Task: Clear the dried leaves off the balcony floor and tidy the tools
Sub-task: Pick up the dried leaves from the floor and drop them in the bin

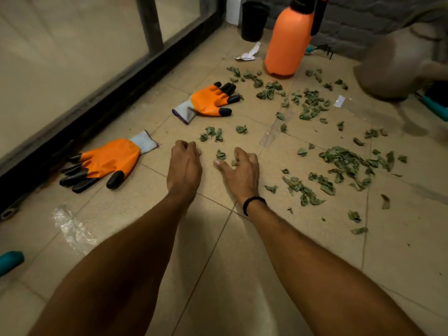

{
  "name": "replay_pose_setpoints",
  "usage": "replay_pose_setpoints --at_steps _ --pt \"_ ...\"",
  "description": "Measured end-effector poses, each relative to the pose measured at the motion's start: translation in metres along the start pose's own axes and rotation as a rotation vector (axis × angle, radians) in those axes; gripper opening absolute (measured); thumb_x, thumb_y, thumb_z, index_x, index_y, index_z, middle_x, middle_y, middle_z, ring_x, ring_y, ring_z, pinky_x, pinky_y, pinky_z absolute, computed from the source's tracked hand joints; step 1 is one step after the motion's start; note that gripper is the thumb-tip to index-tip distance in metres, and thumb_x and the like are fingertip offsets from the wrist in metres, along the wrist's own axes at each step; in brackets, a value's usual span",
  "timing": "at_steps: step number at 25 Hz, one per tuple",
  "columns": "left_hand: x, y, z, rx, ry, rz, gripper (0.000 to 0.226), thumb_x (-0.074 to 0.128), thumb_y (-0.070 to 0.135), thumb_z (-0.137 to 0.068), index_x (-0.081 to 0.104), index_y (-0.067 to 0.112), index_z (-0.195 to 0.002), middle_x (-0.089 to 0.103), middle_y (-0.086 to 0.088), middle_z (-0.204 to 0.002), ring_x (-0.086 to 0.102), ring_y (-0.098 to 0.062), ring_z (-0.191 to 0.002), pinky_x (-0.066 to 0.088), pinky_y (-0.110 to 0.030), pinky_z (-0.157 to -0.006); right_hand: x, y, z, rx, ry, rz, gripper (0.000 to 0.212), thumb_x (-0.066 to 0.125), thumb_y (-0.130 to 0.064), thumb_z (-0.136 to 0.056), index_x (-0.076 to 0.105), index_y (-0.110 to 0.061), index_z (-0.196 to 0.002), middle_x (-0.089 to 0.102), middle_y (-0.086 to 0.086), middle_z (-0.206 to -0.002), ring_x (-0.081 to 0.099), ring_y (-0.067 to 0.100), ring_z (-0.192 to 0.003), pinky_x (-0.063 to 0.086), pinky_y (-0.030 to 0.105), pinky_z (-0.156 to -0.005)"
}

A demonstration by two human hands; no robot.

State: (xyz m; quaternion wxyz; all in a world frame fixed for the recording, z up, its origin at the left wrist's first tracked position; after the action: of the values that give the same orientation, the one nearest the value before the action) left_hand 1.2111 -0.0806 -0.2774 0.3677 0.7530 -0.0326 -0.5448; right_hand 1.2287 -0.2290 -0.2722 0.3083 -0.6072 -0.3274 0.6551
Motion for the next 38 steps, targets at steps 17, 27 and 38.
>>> replay_pose_setpoints --at_steps 17,27,38 --pt "0.028 0.028 -0.052 0.143 -0.061 -0.269 0.037 0.030 0.044 -0.105 0.049 0.025 -0.131 0.052 -0.008 -0.110 0.047 -0.022 -0.092 0.045 -0.038 -0.079 0.016 -0.012 -0.027 -0.068 0.287 -0.048 0.032 0.044 -0.002 -0.096 0.049 -0.017 -0.124 0.049 0.001 -0.110 0.049 0.013 -0.093 0.040 0.025 -0.078" --pt "0.025 0.035 -0.045 -0.035 0.004 -0.038 0.043 0.018 0.041 -0.096 0.052 0.015 -0.098 0.050 -0.005 -0.091 0.046 -0.021 -0.085 0.040 -0.037 -0.079 0.038 -0.018 -0.090 -0.189 0.043 0.253 0.048 0.049 -0.045 -0.098 0.049 -0.020 -0.139 0.044 0.010 -0.127 0.040 0.024 -0.118 0.043 0.037 -0.094" --pt "0.030 0.034 -0.044 -0.052 0.069 -0.166 0.040 0.022 0.038 -0.109 0.052 0.018 -0.094 0.050 0.002 -0.071 0.048 -0.014 -0.057 0.035 -0.031 -0.054 0.006 -0.015 -0.083 -0.030 0.392 -0.017 0.025 0.046 0.002 -0.097 0.056 -0.010 -0.117 0.045 0.010 -0.117 0.050 0.018 -0.092 0.048 0.030 -0.081"
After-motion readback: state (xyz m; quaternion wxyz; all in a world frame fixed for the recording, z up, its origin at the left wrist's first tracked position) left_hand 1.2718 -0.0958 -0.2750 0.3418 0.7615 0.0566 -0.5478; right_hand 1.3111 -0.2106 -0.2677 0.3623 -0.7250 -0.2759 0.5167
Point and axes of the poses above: each hand's wrist, its own z-axis away from the middle knuckle, its own x-axis out of the palm, y = z × x, the point moved 1 cm from there along -z, towards the middle knuckle
